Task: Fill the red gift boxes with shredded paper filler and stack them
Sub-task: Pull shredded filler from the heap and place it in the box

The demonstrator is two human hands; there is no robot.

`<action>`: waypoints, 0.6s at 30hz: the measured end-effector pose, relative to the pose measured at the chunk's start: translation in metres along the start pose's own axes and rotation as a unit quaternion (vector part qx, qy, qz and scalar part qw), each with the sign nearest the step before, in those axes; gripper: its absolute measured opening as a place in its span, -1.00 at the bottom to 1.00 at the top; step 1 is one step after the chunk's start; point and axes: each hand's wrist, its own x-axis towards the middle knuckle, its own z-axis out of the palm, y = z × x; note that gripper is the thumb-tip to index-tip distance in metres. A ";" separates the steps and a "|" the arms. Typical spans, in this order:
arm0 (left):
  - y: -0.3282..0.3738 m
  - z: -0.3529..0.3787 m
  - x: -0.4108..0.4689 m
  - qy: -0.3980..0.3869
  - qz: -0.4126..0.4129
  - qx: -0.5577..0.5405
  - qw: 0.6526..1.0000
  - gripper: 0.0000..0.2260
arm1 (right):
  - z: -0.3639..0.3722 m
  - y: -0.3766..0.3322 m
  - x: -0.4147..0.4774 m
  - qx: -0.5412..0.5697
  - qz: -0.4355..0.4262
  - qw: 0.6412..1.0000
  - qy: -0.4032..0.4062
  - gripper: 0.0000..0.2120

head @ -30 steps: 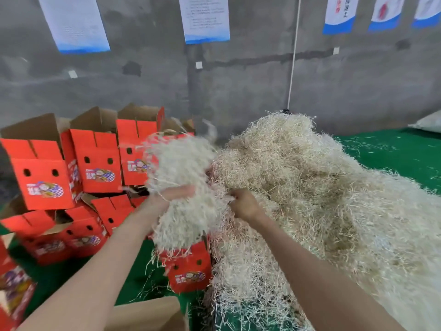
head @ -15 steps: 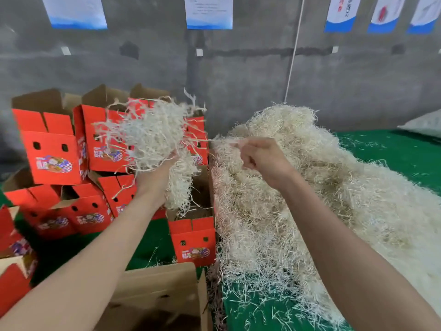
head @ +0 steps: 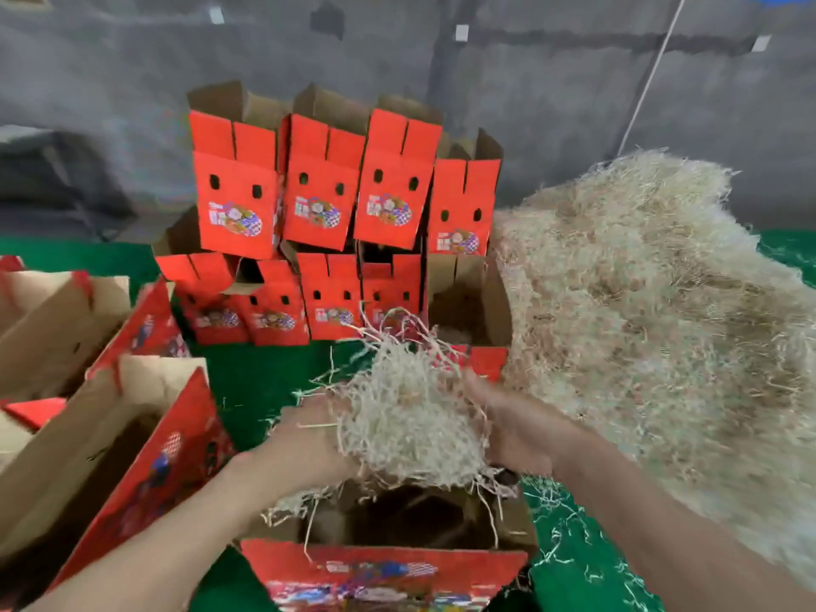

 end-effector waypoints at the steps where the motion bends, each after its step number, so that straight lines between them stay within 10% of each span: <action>1: -0.003 0.007 -0.002 -0.011 0.011 0.023 1.000 -0.61 | 0.005 0.007 0.006 -0.022 0.032 0.999 -0.013 -0.16; 7: -0.024 0.012 0.001 -0.124 0.058 -0.003 0.991 -0.78 | 0.020 0.039 0.037 -0.095 0.098 0.985 0.109 0.04; 13: -0.065 -0.002 -0.006 -0.185 0.024 -0.158 0.970 0.24 | 0.012 0.050 0.026 -0.022 0.059 0.980 0.190 0.12; 18: -0.053 0.003 -0.002 -0.191 -0.003 -0.219 0.957 -0.13 | 0.015 0.056 0.013 0.058 0.048 0.992 0.101 -0.11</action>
